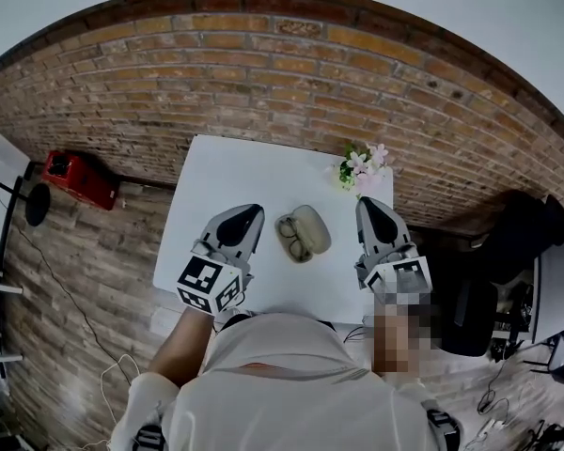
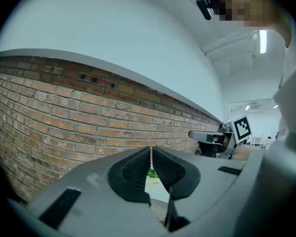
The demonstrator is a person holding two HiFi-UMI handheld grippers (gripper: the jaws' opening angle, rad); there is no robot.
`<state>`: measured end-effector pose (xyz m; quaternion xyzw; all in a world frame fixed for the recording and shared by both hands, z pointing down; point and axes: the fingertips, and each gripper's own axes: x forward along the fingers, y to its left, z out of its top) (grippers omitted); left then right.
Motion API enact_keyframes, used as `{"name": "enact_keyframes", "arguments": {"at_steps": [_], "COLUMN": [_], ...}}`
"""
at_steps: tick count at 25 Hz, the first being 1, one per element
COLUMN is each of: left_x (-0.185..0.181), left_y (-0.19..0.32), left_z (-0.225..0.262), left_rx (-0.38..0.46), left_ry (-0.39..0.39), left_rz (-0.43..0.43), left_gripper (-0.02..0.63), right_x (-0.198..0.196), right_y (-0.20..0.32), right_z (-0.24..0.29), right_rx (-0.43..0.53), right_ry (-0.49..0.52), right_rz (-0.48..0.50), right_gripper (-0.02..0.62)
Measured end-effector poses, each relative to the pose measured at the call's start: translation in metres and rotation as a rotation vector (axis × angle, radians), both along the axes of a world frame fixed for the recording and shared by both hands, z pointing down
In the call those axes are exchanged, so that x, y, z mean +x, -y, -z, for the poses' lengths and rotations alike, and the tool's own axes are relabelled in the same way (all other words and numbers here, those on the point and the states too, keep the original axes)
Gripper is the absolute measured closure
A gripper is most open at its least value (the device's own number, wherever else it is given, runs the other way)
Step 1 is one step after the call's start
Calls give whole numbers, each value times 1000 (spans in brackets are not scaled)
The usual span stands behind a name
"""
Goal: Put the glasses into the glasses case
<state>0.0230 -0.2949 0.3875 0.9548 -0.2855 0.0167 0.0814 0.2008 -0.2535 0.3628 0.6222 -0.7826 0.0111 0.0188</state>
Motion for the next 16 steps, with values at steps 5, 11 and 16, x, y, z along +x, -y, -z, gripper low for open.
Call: {"name": "enact_keyframes", "arguments": {"at_steps": [5,11,16], "left_x": [-2,-7,-10], "left_y": [-2,-5,-7], "left_z": [-2,-6,-9], "left_rx": [-5,-12,-16], "left_ry": [4,10,9], "left_rz": [10,21,25], "left_gripper": [583,583,583], "right_x": [-4,-12,-16], "right_y": [3,5,5], "right_z": [-5,-9,-15], "right_rx": [-16,-33,-52], "right_ry": [-1,-8,-8], "right_rz": [18,45,52], "right_gripper": [545,545,544]}}
